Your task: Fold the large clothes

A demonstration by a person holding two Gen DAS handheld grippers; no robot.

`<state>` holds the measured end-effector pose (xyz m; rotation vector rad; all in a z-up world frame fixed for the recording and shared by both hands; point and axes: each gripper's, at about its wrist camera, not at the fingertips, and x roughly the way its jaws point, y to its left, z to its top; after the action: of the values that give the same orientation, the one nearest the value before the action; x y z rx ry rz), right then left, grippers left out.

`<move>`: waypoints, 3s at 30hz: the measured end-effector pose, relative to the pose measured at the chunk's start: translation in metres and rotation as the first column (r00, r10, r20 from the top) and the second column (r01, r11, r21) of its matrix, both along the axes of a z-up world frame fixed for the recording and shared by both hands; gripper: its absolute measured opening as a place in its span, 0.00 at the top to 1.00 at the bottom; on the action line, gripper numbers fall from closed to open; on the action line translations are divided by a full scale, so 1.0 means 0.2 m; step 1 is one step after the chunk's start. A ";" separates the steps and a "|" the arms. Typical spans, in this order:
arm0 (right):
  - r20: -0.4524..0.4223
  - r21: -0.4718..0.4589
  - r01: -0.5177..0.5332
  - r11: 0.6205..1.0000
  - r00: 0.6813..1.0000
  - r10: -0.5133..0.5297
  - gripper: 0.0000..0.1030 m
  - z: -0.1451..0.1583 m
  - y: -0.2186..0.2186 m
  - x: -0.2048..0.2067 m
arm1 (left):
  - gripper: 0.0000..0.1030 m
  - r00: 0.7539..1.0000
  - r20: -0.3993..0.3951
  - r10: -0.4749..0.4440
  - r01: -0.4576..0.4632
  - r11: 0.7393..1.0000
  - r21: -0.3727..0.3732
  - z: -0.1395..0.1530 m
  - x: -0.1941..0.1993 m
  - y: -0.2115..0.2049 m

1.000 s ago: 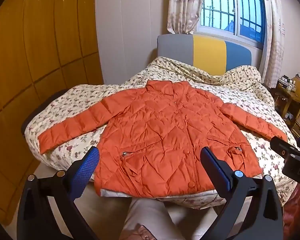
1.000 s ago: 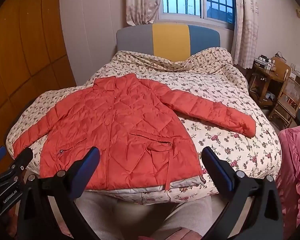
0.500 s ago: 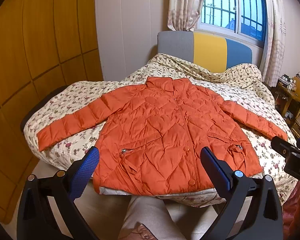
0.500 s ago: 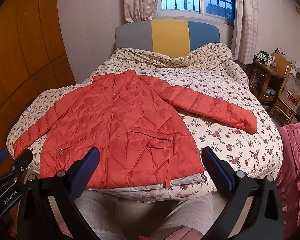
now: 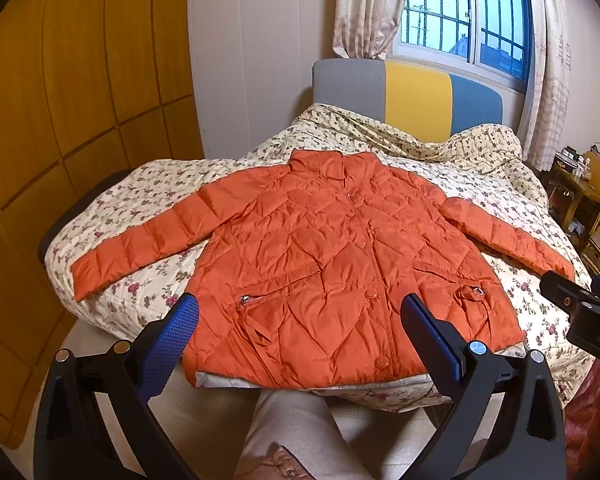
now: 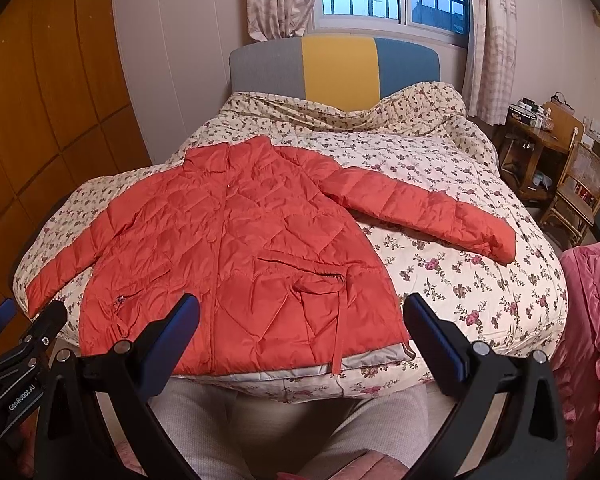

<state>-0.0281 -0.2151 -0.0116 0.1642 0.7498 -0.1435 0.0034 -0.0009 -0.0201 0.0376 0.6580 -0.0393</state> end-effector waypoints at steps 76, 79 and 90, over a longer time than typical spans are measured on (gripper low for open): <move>-0.182 0.466 0.492 0.735 0.867 -0.464 0.11 -0.88 -1.35 0.79 | 0.03 0.963 -0.222 0.151 -0.154 0.988 0.007 -0.67 1.27 0.22; -0.198 0.529 0.560 0.638 0.812 -0.548 0.13 -0.93 -1.46 0.77 | 0.03 0.965 -0.200 0.171 -0.169 0.985 0.030 -0.69 1.37 0.24; -0.128 0.663 0.646 0.380 0.597 -0.792 0.44 -1.01 -1.75 0.64 | 0.03 0.935 -0.210 0.287 -0.283 0.958 0.052 -0.84 1.57 0.42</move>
<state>0.1008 -0.5651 -0.2136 1.2117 0.4220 -0.7148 0.3177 0.0822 -0.1883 -0.0433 0.8762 0.2472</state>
